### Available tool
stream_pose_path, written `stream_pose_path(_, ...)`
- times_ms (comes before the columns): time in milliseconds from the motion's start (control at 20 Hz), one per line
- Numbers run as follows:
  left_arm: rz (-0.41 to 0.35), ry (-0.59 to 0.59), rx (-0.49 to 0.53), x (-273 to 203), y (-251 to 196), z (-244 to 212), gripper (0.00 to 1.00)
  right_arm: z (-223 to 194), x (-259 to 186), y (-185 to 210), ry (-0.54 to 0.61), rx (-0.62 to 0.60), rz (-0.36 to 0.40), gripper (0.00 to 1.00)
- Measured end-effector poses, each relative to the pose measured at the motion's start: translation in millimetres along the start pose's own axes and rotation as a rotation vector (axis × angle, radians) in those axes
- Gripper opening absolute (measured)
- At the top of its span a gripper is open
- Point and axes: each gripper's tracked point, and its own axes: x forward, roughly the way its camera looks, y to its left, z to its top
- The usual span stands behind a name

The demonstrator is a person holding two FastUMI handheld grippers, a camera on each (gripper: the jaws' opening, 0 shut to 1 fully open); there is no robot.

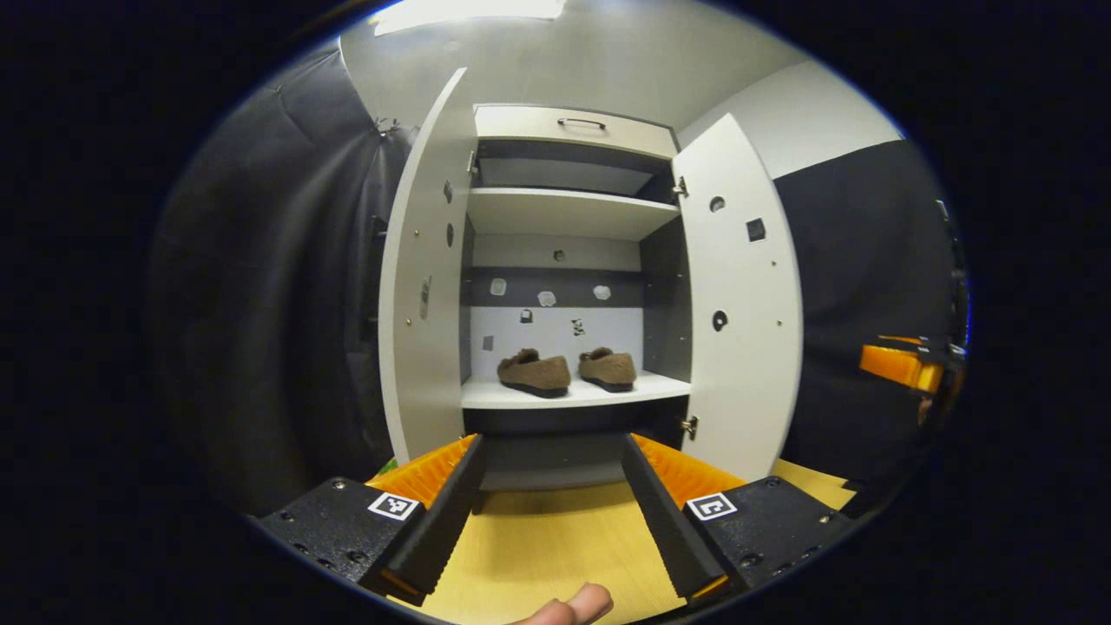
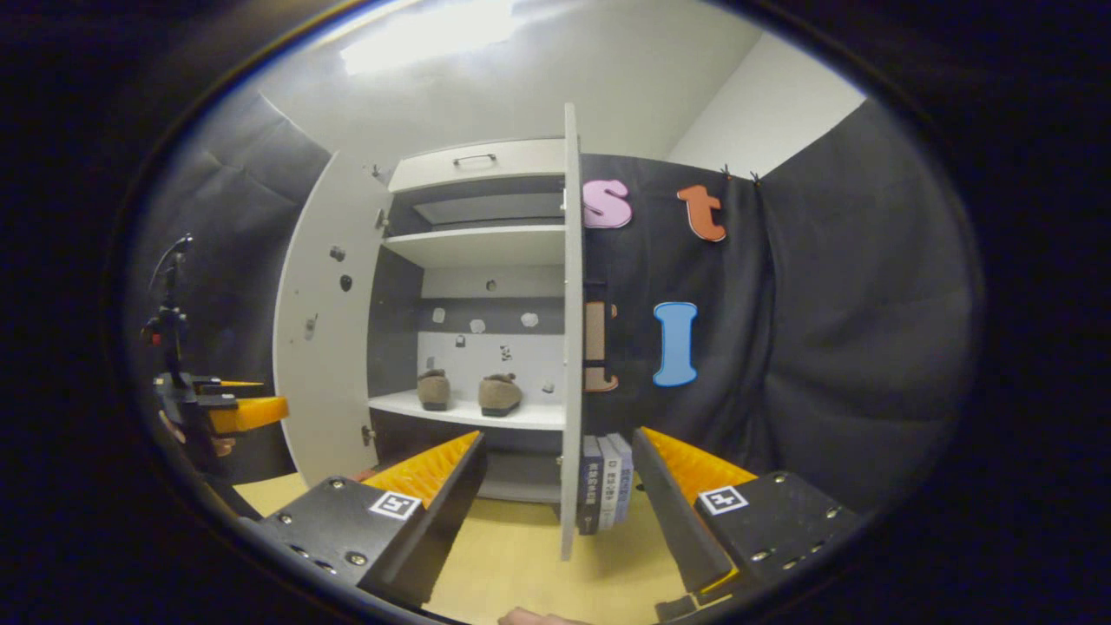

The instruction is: Grab one shoe with the right hand and put it into the shoe cabinet, grab the other shoe with the left hand and put it into the shoe cabinet; then close the right door with the right hand and the left door with the left hand.

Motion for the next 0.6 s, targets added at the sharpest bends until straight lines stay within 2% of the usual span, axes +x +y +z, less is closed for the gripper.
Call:
stream_pose_path(200,-0.048,0.031,0.009,-9,-6,-25,0.96,19,30,-41,0.043,-0.041,0.018,1.00)
stream_pose_path(350,-0.054,0.048,-0.008,-8,-2,-32,0.96,34,57,-84,0.040,-0.018,-0.026,0.99)
stream_pose_path(550,-0.031,0.035,-0.021,-9,10,-28,0.97,42,91,-122,0.031,0.004,-0.045,0.98)
stream_pose_path(600,-0.025,0.030,-0.011,-10,14,-28,0.93,45,101,-131,0.026,0.020,-0.046,0.98)
